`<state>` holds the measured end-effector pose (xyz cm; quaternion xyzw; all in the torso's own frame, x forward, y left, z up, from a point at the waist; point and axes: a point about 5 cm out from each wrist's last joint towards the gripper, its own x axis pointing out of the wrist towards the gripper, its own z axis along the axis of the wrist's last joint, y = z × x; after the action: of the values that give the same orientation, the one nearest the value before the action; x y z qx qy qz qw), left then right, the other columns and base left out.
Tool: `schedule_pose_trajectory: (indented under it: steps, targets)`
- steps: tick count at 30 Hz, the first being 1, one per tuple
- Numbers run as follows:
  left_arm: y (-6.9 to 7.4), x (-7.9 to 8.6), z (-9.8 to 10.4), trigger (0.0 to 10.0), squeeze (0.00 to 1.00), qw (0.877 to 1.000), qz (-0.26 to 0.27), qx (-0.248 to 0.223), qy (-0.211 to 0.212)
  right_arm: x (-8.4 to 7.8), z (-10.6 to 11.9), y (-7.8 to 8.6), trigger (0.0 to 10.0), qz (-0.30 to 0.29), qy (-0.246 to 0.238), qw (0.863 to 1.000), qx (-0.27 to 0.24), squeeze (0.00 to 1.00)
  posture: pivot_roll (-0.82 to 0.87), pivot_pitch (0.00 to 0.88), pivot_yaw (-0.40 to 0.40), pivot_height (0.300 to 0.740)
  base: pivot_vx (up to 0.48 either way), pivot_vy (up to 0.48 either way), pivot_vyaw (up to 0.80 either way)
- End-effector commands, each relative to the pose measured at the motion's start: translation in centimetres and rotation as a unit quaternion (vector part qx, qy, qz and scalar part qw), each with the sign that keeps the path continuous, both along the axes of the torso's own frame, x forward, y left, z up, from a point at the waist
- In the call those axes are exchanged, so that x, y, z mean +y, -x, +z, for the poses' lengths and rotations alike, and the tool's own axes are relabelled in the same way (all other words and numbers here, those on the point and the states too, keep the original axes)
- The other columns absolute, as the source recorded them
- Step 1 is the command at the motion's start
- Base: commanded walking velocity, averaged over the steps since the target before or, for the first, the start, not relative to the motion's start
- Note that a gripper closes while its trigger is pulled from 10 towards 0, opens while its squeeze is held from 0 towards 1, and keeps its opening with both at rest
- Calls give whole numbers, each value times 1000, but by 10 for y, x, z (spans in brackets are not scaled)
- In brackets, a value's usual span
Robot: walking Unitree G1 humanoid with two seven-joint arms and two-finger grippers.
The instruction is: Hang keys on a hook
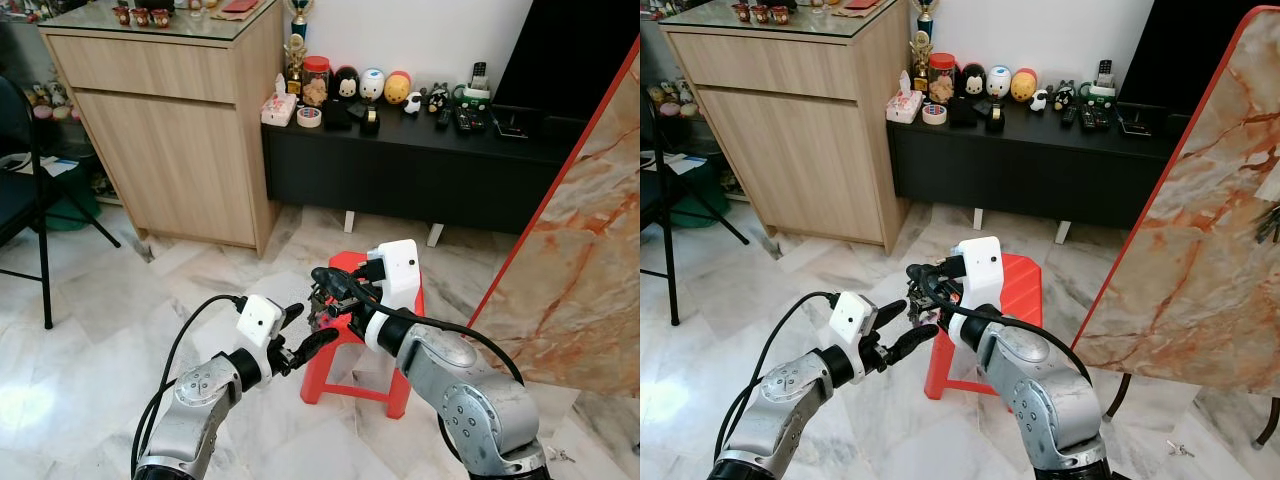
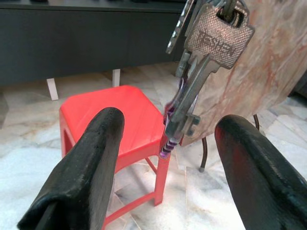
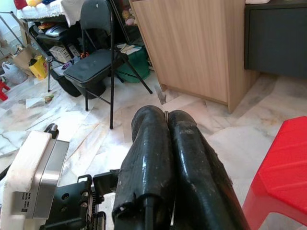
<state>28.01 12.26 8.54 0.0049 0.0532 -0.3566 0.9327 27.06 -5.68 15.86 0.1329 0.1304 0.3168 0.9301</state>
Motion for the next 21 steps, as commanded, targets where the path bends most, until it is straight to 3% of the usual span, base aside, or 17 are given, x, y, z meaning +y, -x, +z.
schedule_pose_trajectory:
  steps: [1,21]
  targets:
    - [-2,-1,6,10000,0,1000,2,-12,8,0,10,1,10000,-1,-10,1000,-16,0,-16,29,-67,740,0,0,0]
    - [-5,-5,-1,10000,0,1000,22,-11,0,3,17,0,10000,-2,-33,999,-17,0,-18,30,-67,740,0,0,0]
